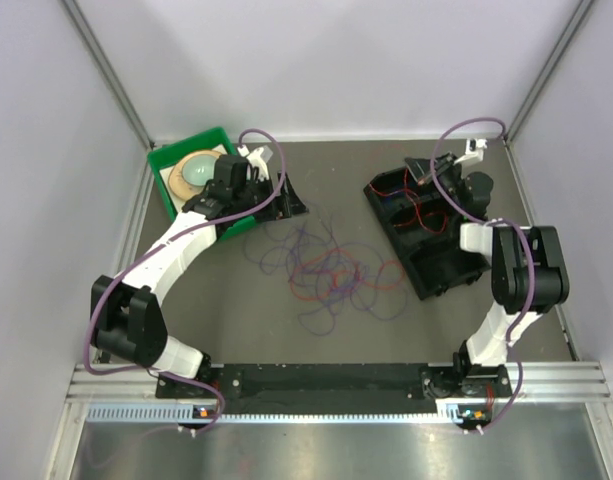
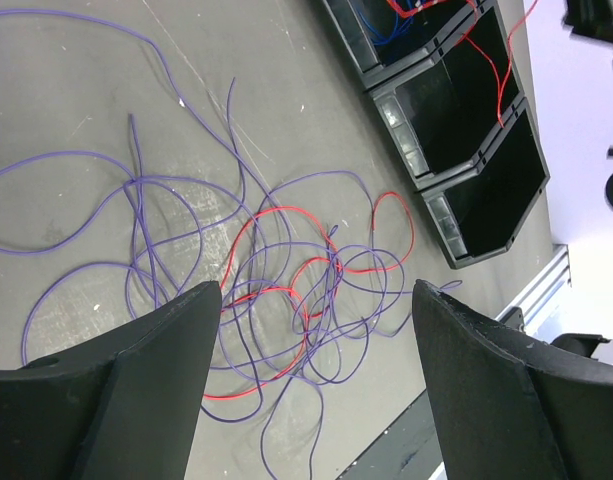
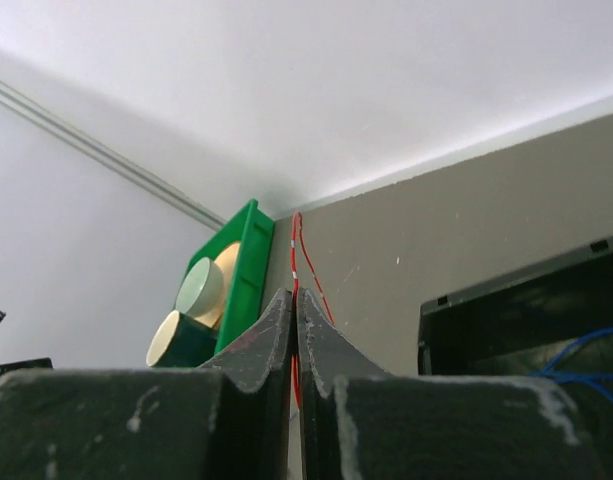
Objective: Untangle the cables
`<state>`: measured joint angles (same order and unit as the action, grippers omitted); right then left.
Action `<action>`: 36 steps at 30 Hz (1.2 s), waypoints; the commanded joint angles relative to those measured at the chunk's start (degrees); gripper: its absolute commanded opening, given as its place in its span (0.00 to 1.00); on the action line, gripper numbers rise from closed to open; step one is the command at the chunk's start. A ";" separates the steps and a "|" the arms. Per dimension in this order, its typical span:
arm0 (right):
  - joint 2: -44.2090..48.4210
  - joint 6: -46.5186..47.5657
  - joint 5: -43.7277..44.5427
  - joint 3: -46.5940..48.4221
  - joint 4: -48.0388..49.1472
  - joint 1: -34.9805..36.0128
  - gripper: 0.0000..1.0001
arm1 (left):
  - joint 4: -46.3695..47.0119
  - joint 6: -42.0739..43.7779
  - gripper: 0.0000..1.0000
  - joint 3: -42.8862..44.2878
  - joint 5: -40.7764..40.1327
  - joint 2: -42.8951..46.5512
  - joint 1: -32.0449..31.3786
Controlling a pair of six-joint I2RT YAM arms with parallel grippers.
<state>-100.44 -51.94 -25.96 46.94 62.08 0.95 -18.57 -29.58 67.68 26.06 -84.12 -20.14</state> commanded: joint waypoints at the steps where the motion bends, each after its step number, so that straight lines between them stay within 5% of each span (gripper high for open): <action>1: -1.24 3.78 -2.08 7.80 -1.70 -0.25 0.00 | 0.02 1.19 0.82 0.35 -0.40 2.20 0.19; 11: -0.02 7.64 -1.12 -0.26 1.19 -0.69 0.00 | -0.06 0.23 0.82 0.87 3.28 2.12 -0.33; 15: 0.77 7.21 -1.02 -4.74 3.30 -2.97 0.00 | 1.95 -0.22 0.83 3.41 2.51 0.28 -7.35; 19: 2.00 7.03 -1.47 -6.59 3.22 -4.11 0.00 | 1.60 1.63 0.83 11.05 -1.10 -8.84 -14.65; 28: 5.87 5.63 -2.34 -12.04 5.50 -7.36 0.00 | 7.48 6.82 0.86 26.00 -7.69 -25.20 -15.63; 36: 11.05 6.77 -3.31 -16.44 4.36 -8.51 0.00 | 14.96 4.80 0.83 36.37 -5.42 -37.77 -15.63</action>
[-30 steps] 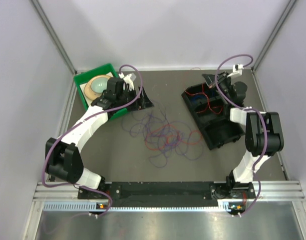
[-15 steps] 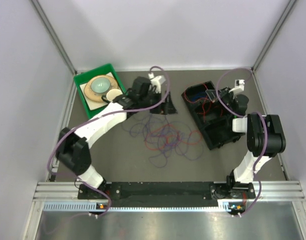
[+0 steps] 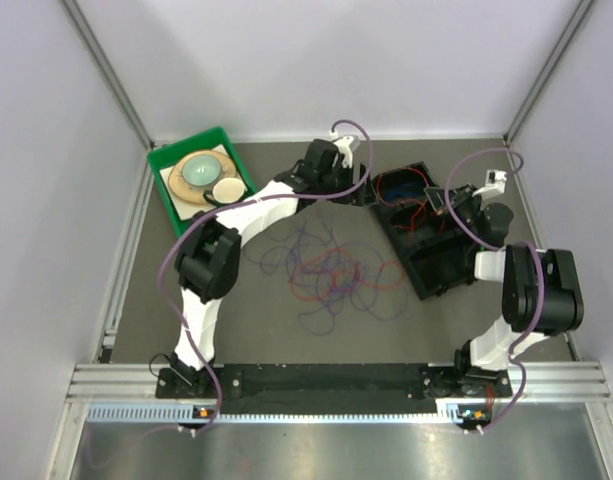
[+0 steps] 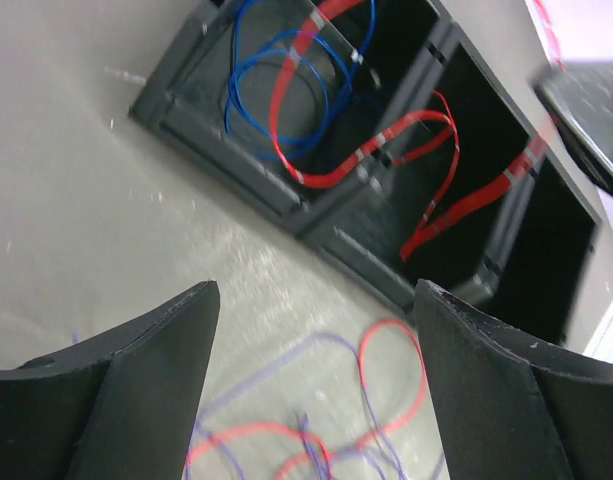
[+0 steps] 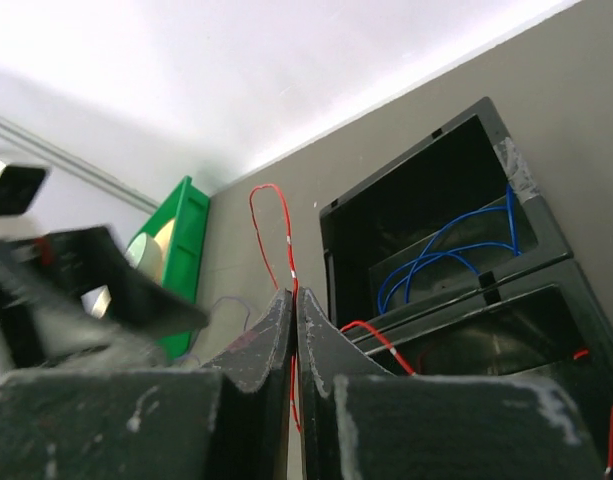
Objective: Untangle the cables
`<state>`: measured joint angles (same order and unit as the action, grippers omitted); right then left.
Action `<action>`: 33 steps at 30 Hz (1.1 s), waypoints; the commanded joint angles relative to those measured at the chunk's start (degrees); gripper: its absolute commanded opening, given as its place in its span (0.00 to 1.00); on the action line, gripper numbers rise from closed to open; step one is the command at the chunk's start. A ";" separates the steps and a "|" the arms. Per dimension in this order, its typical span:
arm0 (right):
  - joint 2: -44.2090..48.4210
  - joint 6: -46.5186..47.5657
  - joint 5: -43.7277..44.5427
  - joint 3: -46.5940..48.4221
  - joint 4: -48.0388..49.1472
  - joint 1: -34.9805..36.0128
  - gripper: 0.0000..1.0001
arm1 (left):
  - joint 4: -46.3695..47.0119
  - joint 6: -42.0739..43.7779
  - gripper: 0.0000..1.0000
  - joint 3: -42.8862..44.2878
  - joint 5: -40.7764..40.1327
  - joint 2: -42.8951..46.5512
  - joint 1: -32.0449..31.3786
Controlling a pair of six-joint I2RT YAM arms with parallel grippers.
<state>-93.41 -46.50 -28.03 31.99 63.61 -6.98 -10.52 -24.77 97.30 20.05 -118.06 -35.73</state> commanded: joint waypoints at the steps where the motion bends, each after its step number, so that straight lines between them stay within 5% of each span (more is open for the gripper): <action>1: 4.19 1.32 -1.50 -1.66 2.66 -0.58 0.00 | 6.83 -0.18 0.83 8.42 2.34 -4.97 -0.13; 8: 5.69 0.98 -2.11 -3.07 2.39 -1.71 0.00 | 5.52 -1.33 0.78 22.03 4.29 -14.82 -0.05; 16: 6.83 1.32 -2.99 -2.81 0.64 -2.24 0.00 | 7.61 -4.75 0.62 26.19 5.61 -20.10 -0.13; 19: 7.27 1.94 -3.17 -2.89 -0.33 -2.68 0.00 | 9.63 -7.03 0.49 26.54 7.19 -20.81 -0.40; 22: 8.32 2.38 -3.35 -3.33 -1.38 -4.00 0.00 | 11.91 -9.58 0.06 25.58 9.20 -20.54 -0.84; 23: 8.68 2.99 -3.26 -3.51 -2.87 -4.44 0.00 | 12.02 -9.94 0.00 24.97 9.65 -19.93 -1.01; 33: 13.25 12.48 1.04 -4.30 -17.02 -5.06 0.00 | 15.63 -11.96 0.00 10.46 9.30 -11.75 -6.28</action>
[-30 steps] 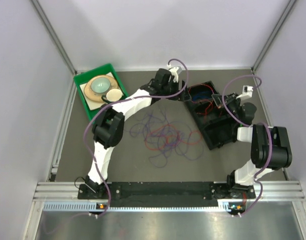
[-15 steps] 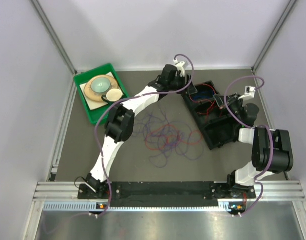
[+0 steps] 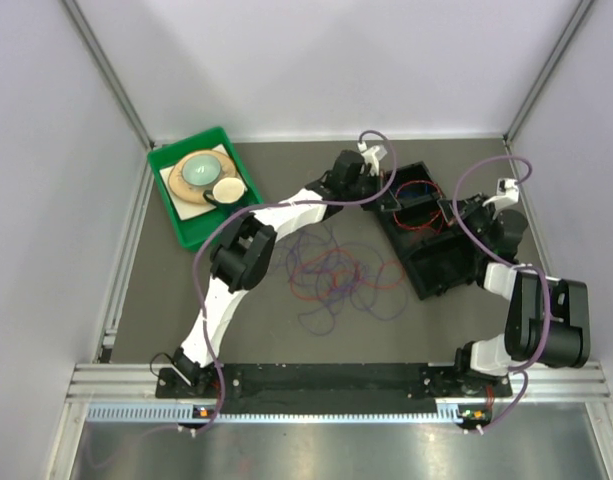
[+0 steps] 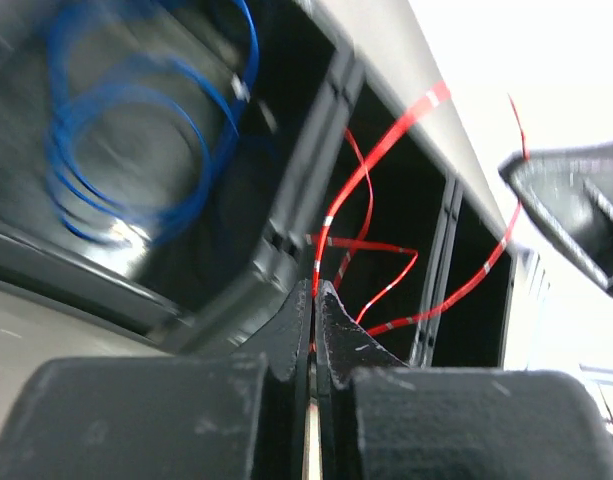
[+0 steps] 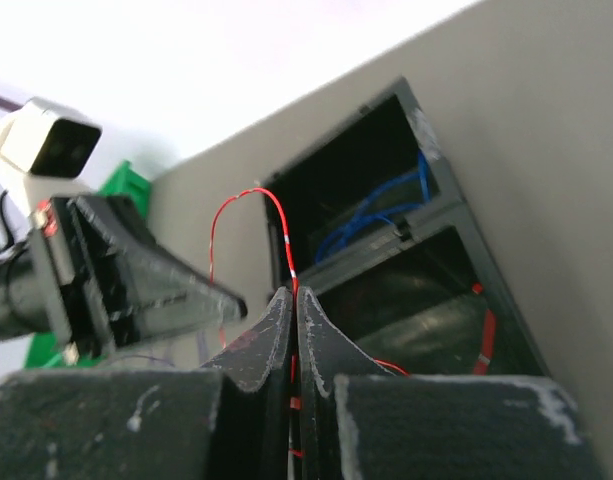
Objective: Untangle the cables
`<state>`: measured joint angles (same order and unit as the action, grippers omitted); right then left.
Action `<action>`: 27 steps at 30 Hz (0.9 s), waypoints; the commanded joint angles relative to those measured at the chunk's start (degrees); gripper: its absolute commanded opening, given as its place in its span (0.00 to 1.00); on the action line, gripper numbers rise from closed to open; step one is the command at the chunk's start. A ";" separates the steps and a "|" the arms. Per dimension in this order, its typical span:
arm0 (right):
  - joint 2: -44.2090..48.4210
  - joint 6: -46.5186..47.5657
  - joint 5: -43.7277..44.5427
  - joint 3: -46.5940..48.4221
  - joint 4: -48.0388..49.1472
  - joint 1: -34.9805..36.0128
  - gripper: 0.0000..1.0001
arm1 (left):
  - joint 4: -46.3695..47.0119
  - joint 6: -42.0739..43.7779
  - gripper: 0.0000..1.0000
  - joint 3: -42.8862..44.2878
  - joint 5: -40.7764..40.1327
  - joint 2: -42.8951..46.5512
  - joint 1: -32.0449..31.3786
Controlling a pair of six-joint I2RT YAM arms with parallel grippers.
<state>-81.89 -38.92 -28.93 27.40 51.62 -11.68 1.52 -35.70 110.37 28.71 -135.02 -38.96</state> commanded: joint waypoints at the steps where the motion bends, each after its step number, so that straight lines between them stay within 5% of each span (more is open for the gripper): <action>1: 1.90 5.69 2.12 0.11 -5.47 -0.36 0.00 | 3.32 -0.95 0.00 -3.40 0.12 5.21 -3.66; 19: 4.81 14.75 12.40 5.21 -23.23 2.45 0.00 | -5.12 -1.21 0.00 4.32 -13.15 -2.87 -10.08; 27: 5.60 13.52 11.17 7.14 -25.07 2.72 0.22 | -9.59 1.07 0.30 7.14 -13.33 -3.23 -10.08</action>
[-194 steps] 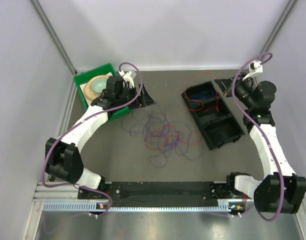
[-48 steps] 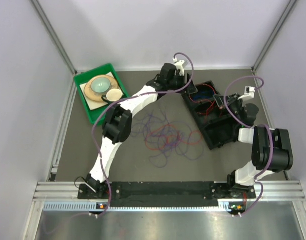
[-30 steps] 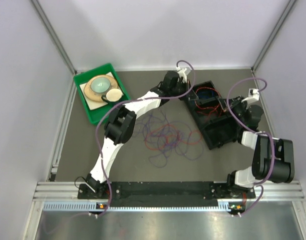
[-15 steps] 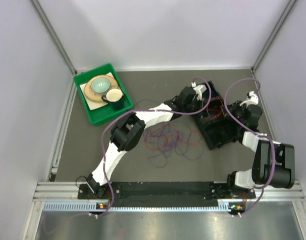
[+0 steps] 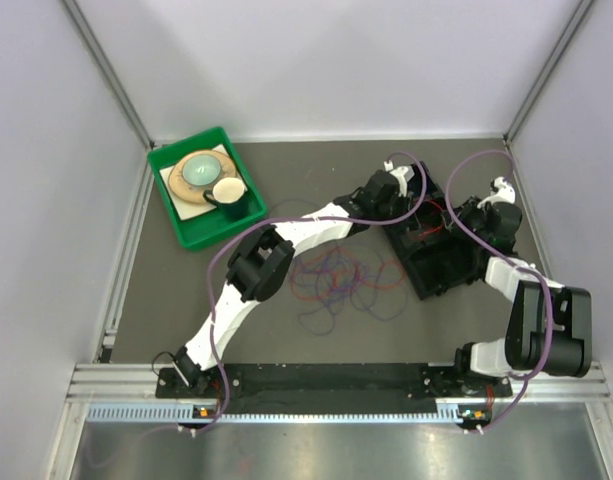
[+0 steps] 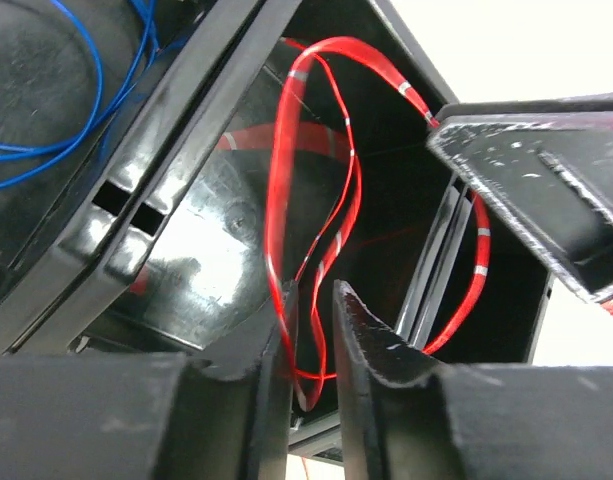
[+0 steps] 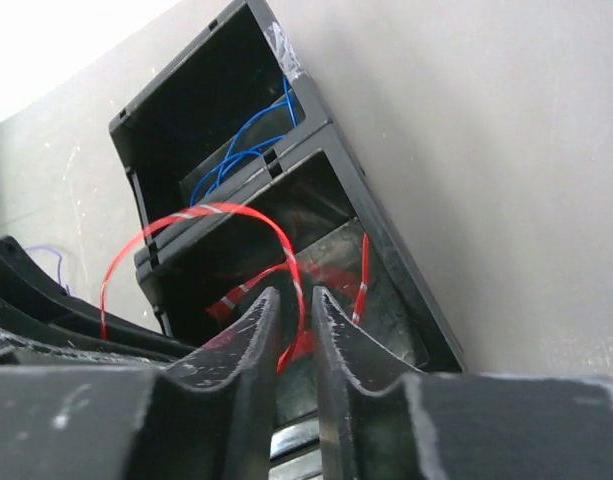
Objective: Untangle the cables
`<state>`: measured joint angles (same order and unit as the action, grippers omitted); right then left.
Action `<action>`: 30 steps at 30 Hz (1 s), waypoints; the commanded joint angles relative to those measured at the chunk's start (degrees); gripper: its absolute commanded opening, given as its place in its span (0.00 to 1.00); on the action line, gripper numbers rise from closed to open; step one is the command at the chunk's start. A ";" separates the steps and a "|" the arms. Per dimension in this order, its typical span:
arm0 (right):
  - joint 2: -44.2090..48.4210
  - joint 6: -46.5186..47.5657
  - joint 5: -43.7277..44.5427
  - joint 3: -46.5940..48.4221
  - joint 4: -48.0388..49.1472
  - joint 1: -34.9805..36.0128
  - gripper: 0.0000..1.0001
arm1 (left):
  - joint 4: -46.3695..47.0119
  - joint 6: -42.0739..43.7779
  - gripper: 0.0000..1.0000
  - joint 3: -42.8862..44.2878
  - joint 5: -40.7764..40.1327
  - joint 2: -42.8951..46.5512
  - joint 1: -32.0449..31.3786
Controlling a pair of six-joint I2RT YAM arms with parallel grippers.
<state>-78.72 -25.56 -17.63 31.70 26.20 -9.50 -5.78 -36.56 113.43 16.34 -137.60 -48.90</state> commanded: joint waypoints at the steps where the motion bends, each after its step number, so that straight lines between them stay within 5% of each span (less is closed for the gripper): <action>1: 2.95 0.16 -0.13 3.01 0.17 0.62 0.25 | -2.91 2.27 0.31 4.43 -0.96 -0.74 -0.14; 11: 3.57 1.56 2.16 4.86 -2.99 1.76 0.36 | -4.15 2.81 0.35 5.05 0.45 -1.18 -0.14; 14: 3.13 2.09 2.42 5.21 -3.70 1.76 0.22 | -4.50 3.24 0.36 5.05 0.54 -0.57 -0.14; 16: 2.69 1.92 2.60 5.39 -3.69 1.76 0.02 | -4.68 3.68 0.36 5.05 0.54 0.05 -0.14; 30: -6.88 3.32 7.52 14.26 -9.22 3.43 0.00 | -8.02 6.76 0.51 3.04 -0.16 6.99 0.04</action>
<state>-82.63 -24.16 -12.60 41.12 19.16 -7.22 -13.61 -31.73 116.25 16.16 -137.95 -48.90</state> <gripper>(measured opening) 0.008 0.500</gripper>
